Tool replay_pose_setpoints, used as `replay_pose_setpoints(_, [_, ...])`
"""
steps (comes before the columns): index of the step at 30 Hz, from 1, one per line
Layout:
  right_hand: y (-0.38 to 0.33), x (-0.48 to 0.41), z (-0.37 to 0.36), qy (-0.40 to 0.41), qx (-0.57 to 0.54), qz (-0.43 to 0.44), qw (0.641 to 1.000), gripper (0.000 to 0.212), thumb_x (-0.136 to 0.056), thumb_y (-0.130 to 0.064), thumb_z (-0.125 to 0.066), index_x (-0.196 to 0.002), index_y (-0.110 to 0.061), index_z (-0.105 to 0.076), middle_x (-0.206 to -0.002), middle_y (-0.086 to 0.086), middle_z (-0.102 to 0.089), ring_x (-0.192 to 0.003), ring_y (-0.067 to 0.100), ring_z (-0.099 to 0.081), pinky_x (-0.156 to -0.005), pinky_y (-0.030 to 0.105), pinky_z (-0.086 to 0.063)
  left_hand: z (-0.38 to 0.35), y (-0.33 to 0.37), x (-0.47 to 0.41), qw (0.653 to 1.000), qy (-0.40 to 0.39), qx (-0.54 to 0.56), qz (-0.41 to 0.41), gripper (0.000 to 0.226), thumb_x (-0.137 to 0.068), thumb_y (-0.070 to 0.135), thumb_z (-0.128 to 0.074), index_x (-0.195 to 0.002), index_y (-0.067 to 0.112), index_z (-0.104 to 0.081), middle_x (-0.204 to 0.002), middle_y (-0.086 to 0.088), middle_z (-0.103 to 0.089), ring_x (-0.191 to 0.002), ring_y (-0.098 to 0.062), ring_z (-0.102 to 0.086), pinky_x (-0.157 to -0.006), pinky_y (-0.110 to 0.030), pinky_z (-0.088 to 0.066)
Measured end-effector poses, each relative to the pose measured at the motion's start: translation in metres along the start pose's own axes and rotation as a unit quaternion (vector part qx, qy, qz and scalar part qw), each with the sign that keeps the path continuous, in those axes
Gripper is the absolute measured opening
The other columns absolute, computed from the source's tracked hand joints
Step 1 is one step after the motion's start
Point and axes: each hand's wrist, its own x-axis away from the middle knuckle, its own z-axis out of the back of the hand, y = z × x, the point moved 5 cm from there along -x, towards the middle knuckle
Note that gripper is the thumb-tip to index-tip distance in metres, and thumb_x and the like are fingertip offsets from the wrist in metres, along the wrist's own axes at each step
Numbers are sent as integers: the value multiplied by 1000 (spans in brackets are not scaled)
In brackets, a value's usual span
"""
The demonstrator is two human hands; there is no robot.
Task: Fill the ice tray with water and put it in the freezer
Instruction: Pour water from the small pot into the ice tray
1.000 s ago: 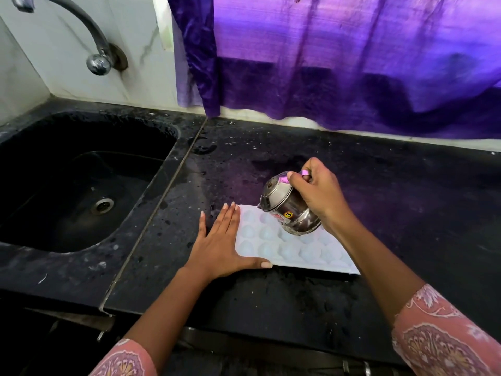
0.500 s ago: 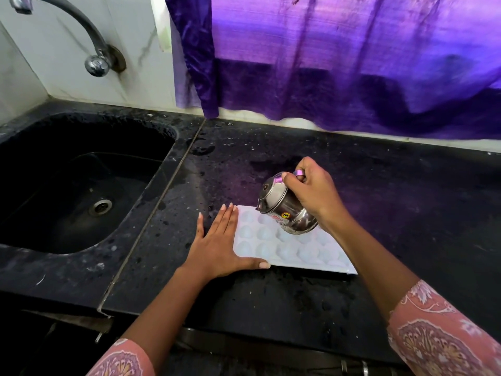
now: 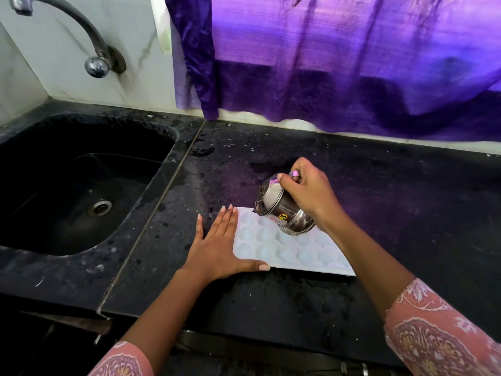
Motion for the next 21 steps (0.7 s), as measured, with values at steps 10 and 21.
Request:
replay_pose_setpoints(10, [-3,-1,0,-4,-1,-2,1000,27,-87,-18,-56,-69,-17,-36,-64,-5,-42,-58,8,-37,-54,24,-32,1,0,0,1000,-3,-5,0,132,-49,95,-28,-146,18,18,-155,7,20,-137,-3,26,-109,-48,23])
replay_pose_setpoints(21, [-5,-3,0,0,4,0,1000,31,-86,-17,-56,-64,-18,-34,-61,-5,-40,-56,9,-34,-52,23,-30,2,0,1,1000,-9,-8,3,133,-48,95,-27,-145,18,20,-154,7,22,-136,-4,27,-108,-47,25])
